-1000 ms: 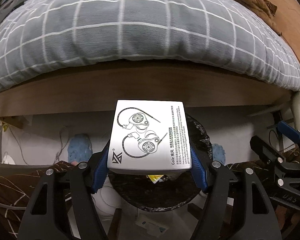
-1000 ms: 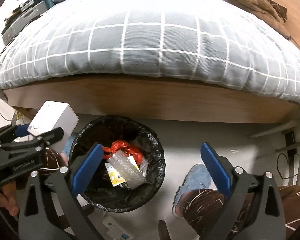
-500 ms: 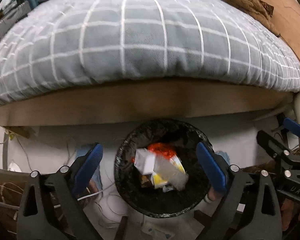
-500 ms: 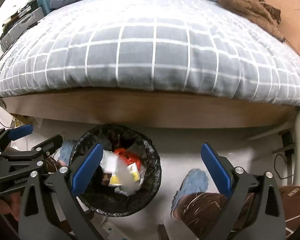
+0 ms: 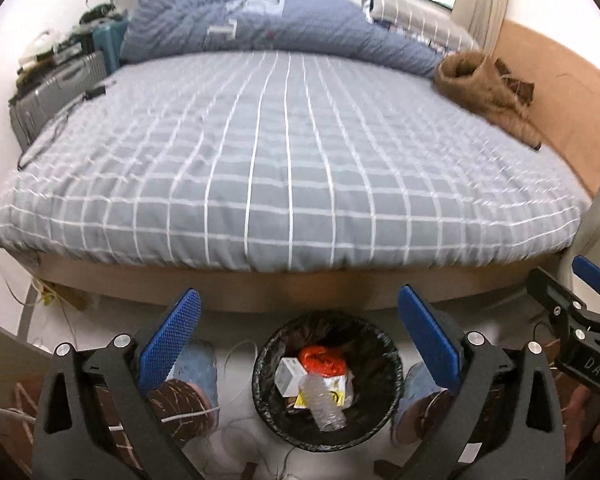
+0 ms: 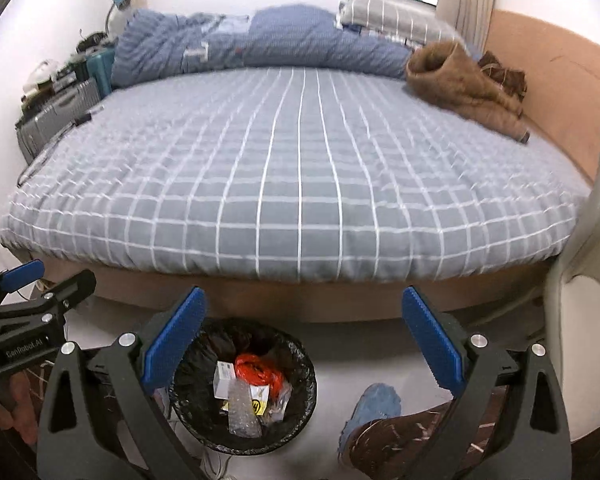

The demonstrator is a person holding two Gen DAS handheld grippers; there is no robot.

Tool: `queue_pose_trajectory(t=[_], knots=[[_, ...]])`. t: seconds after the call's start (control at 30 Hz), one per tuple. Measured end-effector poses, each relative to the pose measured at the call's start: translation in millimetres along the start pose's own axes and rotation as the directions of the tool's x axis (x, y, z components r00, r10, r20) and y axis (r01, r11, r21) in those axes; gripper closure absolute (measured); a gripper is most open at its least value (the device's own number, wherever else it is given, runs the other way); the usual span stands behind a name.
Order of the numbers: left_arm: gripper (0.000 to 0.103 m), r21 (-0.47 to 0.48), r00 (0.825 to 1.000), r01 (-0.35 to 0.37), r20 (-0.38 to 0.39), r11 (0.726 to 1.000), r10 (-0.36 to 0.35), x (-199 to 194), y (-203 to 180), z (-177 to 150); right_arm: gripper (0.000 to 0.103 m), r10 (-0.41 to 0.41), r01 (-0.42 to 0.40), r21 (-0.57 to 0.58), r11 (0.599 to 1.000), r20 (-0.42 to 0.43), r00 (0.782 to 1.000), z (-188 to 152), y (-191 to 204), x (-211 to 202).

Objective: Collect trash

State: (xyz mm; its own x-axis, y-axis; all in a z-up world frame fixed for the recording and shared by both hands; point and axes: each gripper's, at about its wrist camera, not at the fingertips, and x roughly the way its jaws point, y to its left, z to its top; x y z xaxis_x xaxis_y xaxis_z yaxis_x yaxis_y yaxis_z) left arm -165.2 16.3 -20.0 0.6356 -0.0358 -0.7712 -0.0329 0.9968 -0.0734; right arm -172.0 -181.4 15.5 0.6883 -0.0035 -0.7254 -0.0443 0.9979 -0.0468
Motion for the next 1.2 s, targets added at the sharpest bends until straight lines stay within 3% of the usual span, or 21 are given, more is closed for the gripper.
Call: queue_pose_trajectory(t=[0.4, 1.2], knots=[[0.006, 0.015, 0.997, 0.030, 0.066, 0.999, -0.031, -72, -9, -22, 0.009, -0.013, 0.011, 0.037, 0.999, 0.055, 0.998, -12, -1, -82], [0.006, 0.046, 0.998, 0.025, 0.061, 0.999, -0.028, -74, -16, -25, 0.009, -0.017, 0.015, 0.044, 0.999, 0.046, 0.999, -13, -7, -78]])
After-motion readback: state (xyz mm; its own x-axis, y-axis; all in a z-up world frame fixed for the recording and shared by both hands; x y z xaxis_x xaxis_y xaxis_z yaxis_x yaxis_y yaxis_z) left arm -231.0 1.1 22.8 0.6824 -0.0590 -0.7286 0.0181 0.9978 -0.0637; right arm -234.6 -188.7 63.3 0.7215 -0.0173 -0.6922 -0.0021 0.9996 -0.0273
